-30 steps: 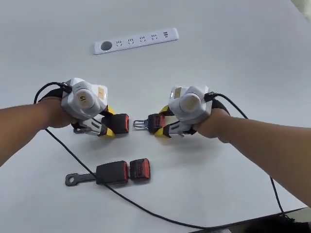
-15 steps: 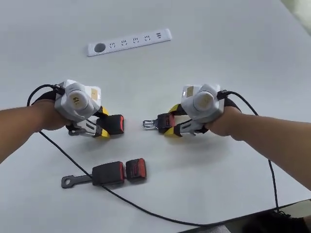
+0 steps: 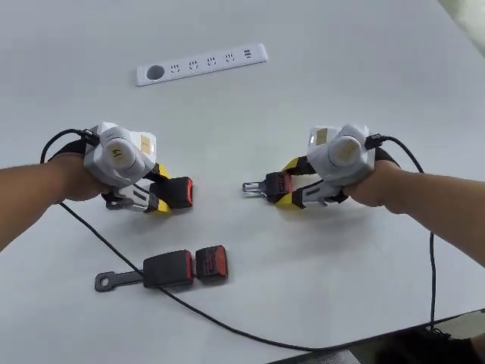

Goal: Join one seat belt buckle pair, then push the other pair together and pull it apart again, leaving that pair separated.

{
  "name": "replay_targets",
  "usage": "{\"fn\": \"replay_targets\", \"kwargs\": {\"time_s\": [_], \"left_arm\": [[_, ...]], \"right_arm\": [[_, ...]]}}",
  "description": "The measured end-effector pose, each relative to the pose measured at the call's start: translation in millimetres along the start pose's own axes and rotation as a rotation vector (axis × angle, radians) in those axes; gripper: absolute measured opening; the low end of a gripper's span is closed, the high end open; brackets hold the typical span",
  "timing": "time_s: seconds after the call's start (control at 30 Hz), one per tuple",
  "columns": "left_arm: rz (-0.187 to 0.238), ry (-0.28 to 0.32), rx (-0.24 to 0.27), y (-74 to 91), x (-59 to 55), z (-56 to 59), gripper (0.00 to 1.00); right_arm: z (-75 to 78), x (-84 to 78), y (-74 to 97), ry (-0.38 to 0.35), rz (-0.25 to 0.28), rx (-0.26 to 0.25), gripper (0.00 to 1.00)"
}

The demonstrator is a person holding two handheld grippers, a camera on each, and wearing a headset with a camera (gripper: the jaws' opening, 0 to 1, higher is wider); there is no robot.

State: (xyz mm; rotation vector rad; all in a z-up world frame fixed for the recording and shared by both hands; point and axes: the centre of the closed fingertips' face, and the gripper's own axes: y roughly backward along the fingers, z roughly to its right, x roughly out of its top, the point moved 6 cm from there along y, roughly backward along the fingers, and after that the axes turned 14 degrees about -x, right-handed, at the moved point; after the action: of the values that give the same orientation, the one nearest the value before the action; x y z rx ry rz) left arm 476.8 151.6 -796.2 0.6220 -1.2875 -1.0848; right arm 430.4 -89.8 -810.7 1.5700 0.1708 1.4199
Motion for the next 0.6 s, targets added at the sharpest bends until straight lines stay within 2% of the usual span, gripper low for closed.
{"fn": "replay_targets", "kwargs": {"time_s": [0.4,0.6], "left_arm": [[0.006,0.004,0.004,-0.3,0.2,1.5,0.35],[0.008,0.004,0.007,-0.8,0.4,1.8,0.35]], "right_arm": [[7.1,-15.2,17.8,-0.003,-0.020,-0.015,0.36],[6.8,-15.0,24.9,-0.010,-0.018,-0.016,0.36]]}}
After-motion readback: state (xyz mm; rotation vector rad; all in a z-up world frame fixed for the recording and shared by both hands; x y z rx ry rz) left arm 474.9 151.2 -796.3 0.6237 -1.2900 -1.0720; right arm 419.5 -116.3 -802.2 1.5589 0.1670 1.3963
